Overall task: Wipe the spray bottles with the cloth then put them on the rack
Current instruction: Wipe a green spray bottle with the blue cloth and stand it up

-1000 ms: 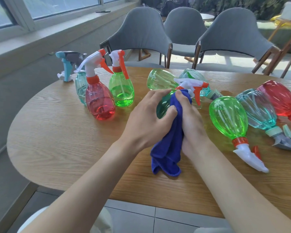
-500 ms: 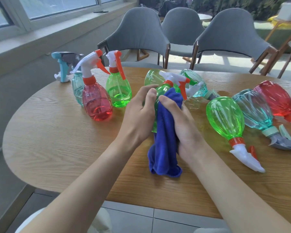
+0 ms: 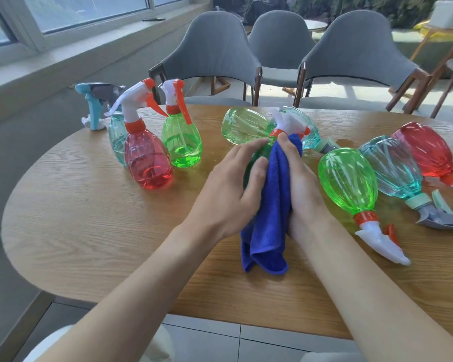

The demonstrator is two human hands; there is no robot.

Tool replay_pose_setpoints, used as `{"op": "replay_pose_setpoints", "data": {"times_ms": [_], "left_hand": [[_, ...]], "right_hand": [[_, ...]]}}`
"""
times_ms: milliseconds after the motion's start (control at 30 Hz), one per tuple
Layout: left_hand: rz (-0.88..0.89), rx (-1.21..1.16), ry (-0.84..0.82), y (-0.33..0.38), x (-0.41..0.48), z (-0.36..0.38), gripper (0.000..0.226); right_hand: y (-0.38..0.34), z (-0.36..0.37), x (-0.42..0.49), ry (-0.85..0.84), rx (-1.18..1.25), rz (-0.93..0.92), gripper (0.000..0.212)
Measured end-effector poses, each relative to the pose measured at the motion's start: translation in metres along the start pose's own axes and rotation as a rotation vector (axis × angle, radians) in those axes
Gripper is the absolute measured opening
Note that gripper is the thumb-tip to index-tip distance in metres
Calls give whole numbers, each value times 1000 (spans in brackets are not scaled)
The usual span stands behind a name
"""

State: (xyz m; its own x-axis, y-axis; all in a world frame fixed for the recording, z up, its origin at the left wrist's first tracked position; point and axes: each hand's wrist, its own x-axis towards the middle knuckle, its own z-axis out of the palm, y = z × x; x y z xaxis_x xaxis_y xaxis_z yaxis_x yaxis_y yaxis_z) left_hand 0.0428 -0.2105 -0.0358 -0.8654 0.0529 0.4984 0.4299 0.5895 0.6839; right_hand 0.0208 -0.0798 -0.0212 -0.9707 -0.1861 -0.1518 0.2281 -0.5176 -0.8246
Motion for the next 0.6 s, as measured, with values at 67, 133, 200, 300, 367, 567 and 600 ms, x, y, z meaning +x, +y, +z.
{"op": "replay_pose_setpoints", "data": {"times_ms": [67, 133, 200, 300, 367, 567, 600], "left_hand": [[-21, -20, 29, -2, 4, -5, 42], [-25, -30, 41, -3, 6, -8, 41], [24, -22, 28, -3, 4, -8, 39], [98, 12, -40, -1, 0, -3, 40], [84, 26, -46, -2, 0, 0, 40], [-190, -118, 115, 1, 6, -3, 42], [-241, -158, 146, 1, 8, -5, 41]], "right_hand": [[3, 4, -1, -87, 0, -24, 25], [4, 6, 0, -140, -10, -41, 25], [2, 3, 3, -140, 5, -39, 29], [0, -3, 8, -69, 40, -38, 40], [3, -4, 9, -47, 19, -39, 41], [16, 5, 6, -97, -142, -104, 48], [18, 7, 6, -120, -177, -113, 53]]}}
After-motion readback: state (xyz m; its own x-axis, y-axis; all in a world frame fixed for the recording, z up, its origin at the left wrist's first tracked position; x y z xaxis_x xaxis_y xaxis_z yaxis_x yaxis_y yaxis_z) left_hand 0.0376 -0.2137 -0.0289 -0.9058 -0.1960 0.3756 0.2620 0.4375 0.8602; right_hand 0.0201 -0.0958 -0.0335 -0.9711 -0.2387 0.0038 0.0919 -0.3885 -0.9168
